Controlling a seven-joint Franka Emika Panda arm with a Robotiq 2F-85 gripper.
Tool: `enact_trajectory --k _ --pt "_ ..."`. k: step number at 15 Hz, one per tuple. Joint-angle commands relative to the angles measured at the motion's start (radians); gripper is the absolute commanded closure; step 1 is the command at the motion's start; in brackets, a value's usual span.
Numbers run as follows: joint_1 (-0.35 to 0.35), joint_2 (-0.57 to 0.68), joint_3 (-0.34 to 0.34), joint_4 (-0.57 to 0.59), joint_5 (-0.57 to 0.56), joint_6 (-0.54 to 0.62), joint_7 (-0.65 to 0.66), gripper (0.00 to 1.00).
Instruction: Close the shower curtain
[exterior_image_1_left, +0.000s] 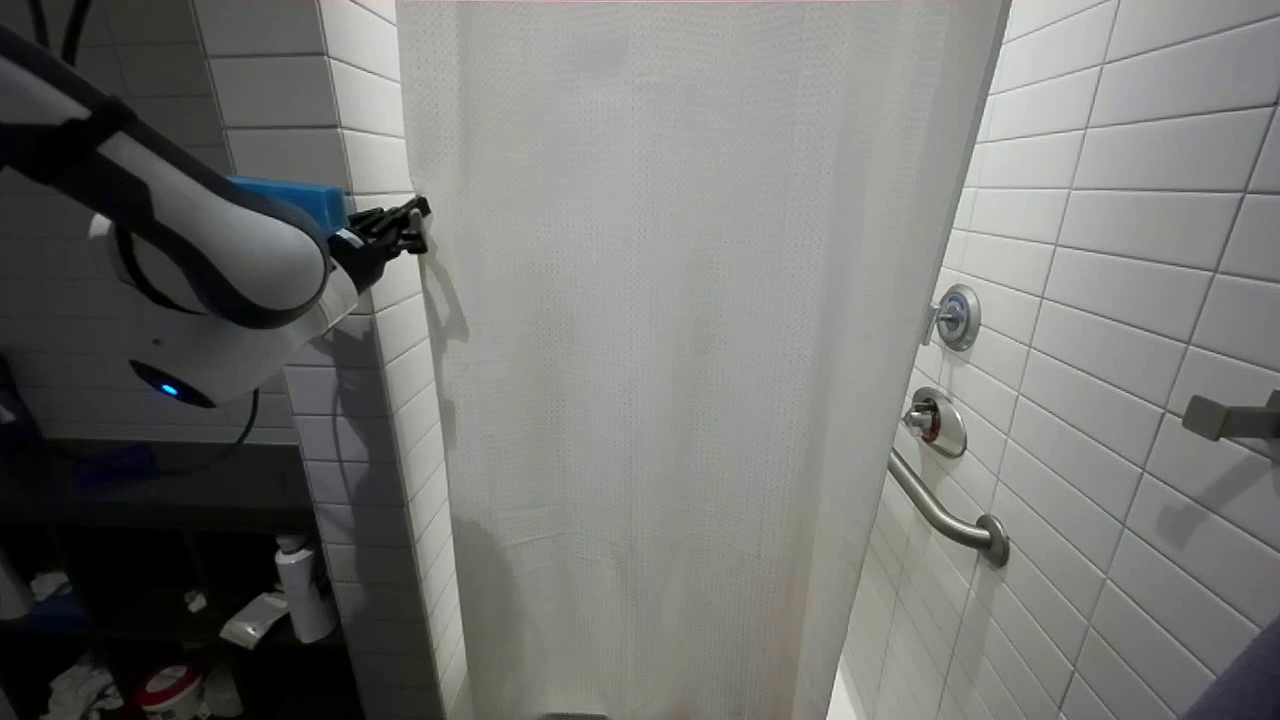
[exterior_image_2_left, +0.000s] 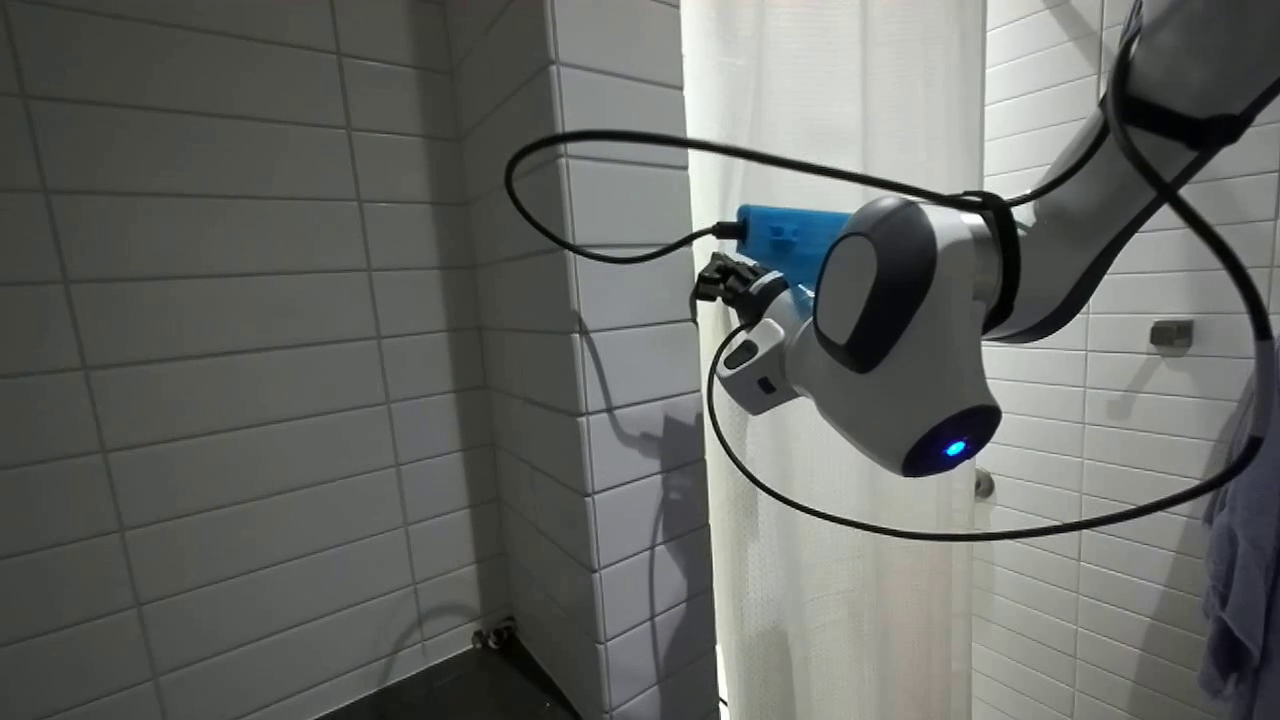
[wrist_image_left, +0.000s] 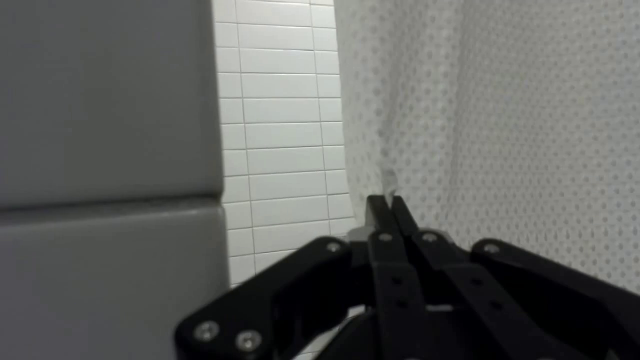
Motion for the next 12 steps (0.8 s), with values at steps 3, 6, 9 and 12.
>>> enact_trajectory --k 3,6,9,12 --pt "-0.236 -0.232 0.252 -0.014 0.000 0.056 0.217 1.00" --pt "-0.340 -0.318 0.327 -0.006 0.000 0.048 0.325 0.73" --pt "-0.423 -0.392 0.379 0.004 0.000 0.035 0.419 0.55" --pt "-0.488 -0.451 0.406 0.014 0.000 0.026 0.483 0.35"
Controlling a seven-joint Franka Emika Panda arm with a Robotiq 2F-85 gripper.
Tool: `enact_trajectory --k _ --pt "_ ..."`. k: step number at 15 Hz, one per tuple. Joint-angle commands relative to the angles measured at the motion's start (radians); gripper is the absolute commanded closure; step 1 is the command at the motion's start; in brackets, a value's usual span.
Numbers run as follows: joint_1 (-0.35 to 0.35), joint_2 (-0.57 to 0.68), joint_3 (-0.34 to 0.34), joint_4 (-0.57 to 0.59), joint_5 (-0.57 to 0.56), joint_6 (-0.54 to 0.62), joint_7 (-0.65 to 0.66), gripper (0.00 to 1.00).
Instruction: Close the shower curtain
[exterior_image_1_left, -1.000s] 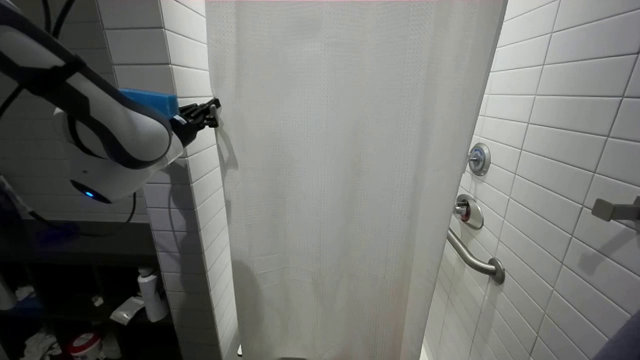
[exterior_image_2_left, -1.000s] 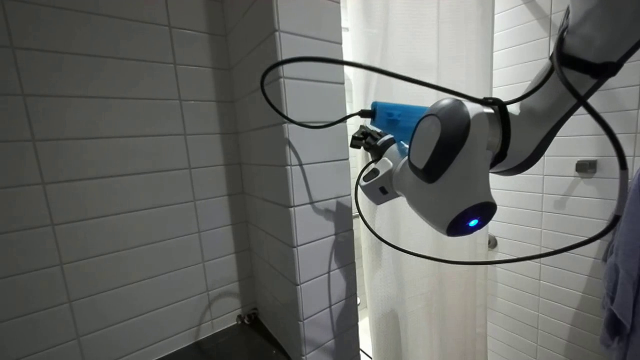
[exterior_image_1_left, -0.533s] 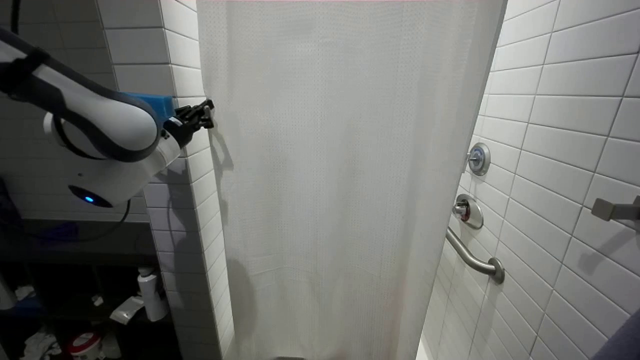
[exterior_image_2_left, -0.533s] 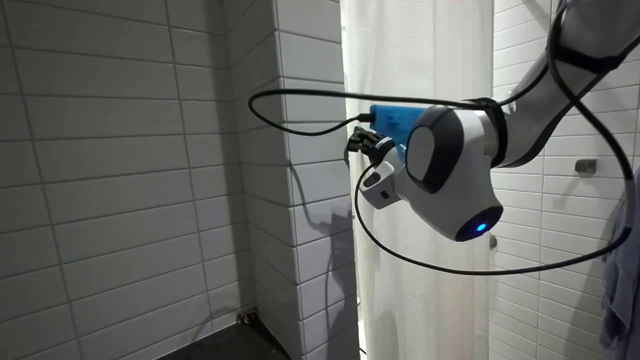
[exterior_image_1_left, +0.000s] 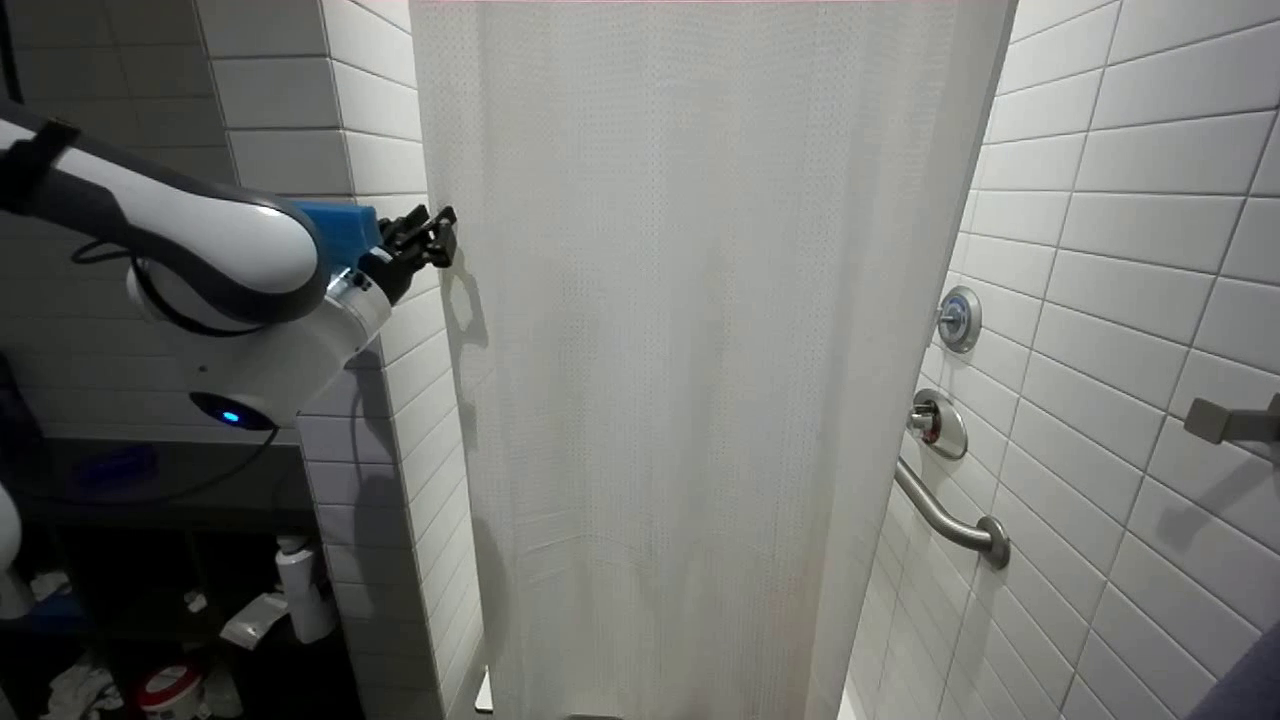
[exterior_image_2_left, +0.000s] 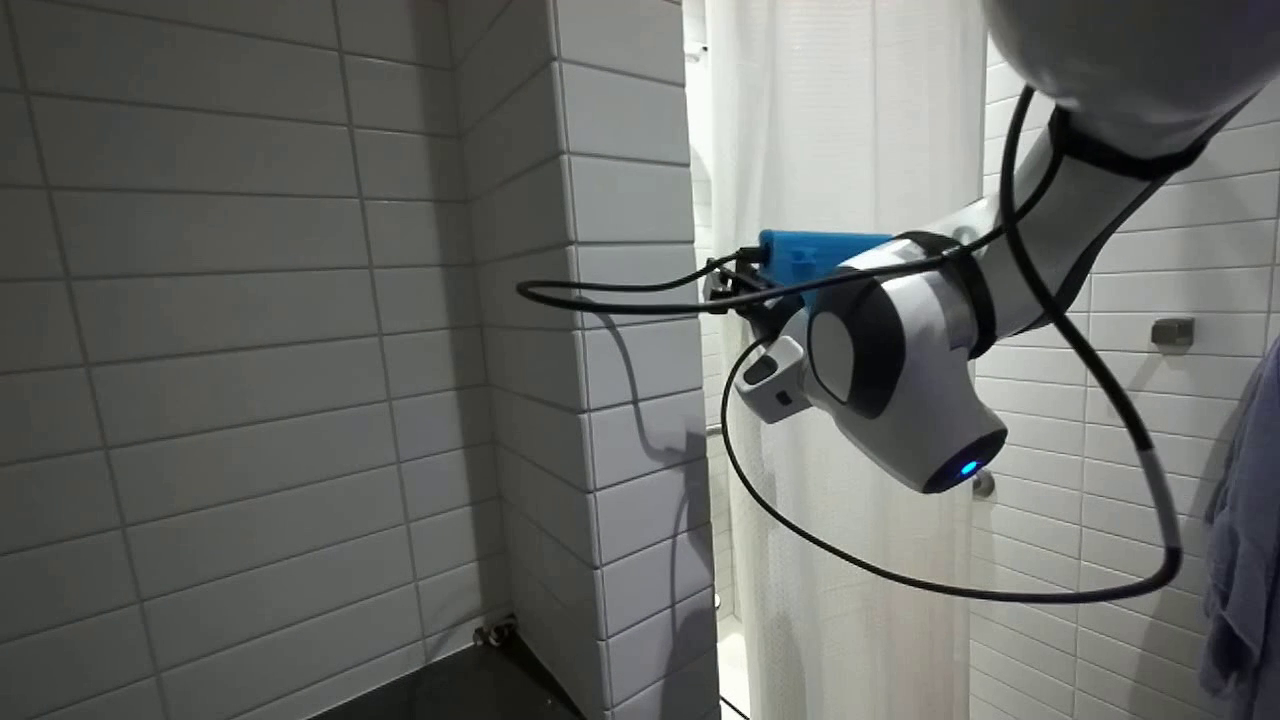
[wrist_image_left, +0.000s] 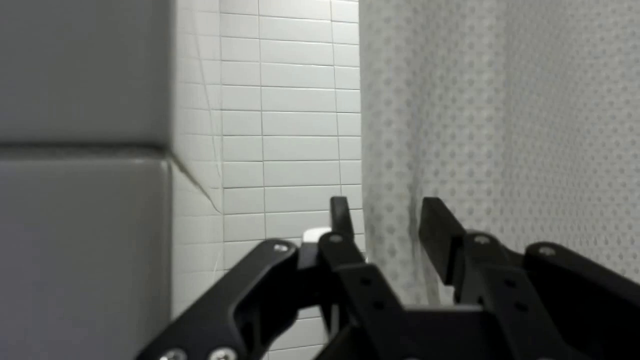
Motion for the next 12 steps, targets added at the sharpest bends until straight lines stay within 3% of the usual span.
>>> enact_trajectory --k 1,3,4,5,8,12 --pt "-0.089 -0.121 0.057 -0.003 0.000 -0.012 0.120 0.28" --pt "-0.116 -0.139 0.057 -0.002 0.000 -0.021 0.140 0.14" --pt "-0.079 -0.079 0.030 0.006 0.000 -0.002 0.080 0.07" --pt "-0.087 -0.088 0.031 0.008 0.000 -0.001 0.084 0.24" --pt "-0.084 -0.087 0.030 0.010 0.000 -0.001 0.083 0.07" --pt "-0.082 -0.086 0.030 0.011 0.000 -0.001 0.083 0.07"
